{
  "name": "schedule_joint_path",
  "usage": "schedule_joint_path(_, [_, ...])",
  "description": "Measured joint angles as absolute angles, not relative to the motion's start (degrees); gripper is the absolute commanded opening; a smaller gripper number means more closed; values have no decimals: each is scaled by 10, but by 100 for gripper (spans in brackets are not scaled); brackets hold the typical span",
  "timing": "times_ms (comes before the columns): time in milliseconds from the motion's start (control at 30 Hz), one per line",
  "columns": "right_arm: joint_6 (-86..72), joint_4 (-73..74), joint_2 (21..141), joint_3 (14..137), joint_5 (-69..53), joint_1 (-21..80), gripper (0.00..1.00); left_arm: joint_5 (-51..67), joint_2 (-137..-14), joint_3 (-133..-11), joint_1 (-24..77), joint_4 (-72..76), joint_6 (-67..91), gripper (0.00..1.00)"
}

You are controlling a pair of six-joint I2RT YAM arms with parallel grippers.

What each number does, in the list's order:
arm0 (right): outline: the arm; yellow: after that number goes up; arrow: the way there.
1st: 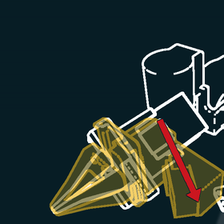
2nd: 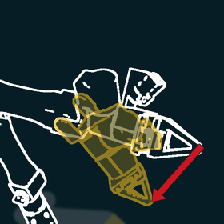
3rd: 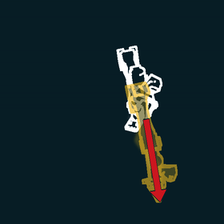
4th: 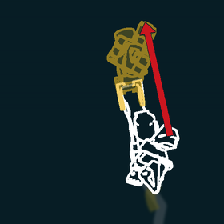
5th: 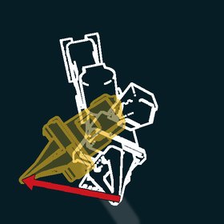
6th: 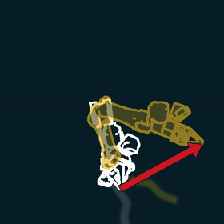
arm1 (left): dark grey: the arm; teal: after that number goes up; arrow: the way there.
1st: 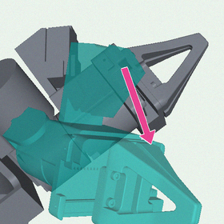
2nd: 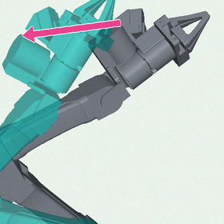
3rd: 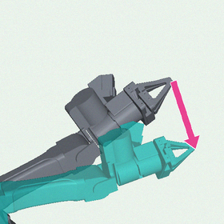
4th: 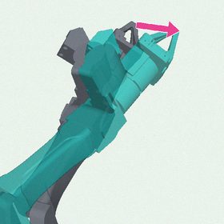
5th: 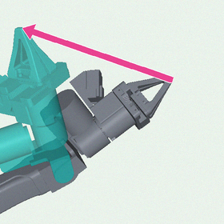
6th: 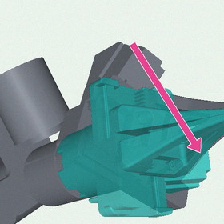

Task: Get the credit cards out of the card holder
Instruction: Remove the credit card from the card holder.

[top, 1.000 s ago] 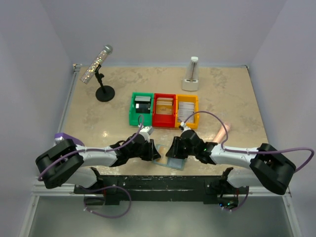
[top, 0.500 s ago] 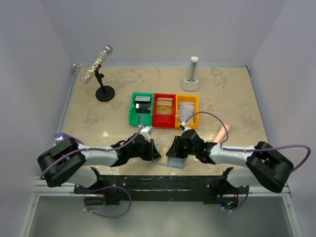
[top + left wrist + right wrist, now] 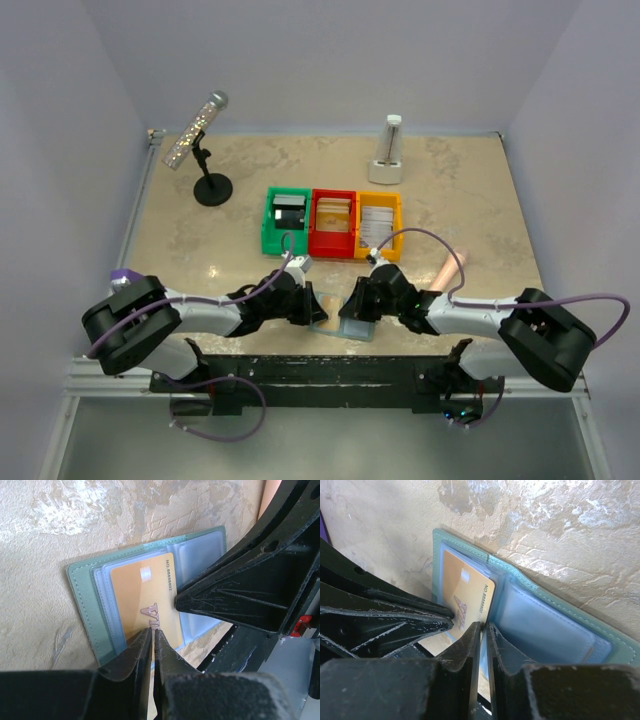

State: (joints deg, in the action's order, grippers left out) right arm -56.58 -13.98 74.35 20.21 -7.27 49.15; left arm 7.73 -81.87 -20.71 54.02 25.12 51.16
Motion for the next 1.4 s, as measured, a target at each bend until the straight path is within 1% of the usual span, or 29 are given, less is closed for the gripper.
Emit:
schedule_joint_path(200, [-566, -139, 745, 202, -72, 491, 0, 78, -820, -207, 540, 253, 515, 11])
schedule_joint_path(633, [-566, -127, 726, 197, -71, 491, 0, 76, -809, -198, 540, 251, 517, 12])
schedule_joint_path(667, [-566, -126, 723, 196, -71, 491, 1, 76, -808, -198, 540, 251, 517, 11])
schedule_joint_path(733, [-566, -126, 721, 193, -72, 491, 13, 76, -808, -198, 540, 250, 517, 11])
schedule_joint_path(800, [-566, -128, 720, 192, -74, 491, 19, 76, -808, -198, 540, 250, 517, 11])
schedule_joint_path(900, [-565, -133, 720, 192, -78, 491, 21, 74, -809, -199, 540, 248, 519, 9])
schedule_joint_path(1133, [-565, -147, 721, 192, -88, 491, 29, 72, -809, -201, 540, 243, 519, 8])
schedule_joint_path(1400, [-570, -169, 745, 192, -92, 491, 33, 72, -811, -201, 540, 244, 520, 7])
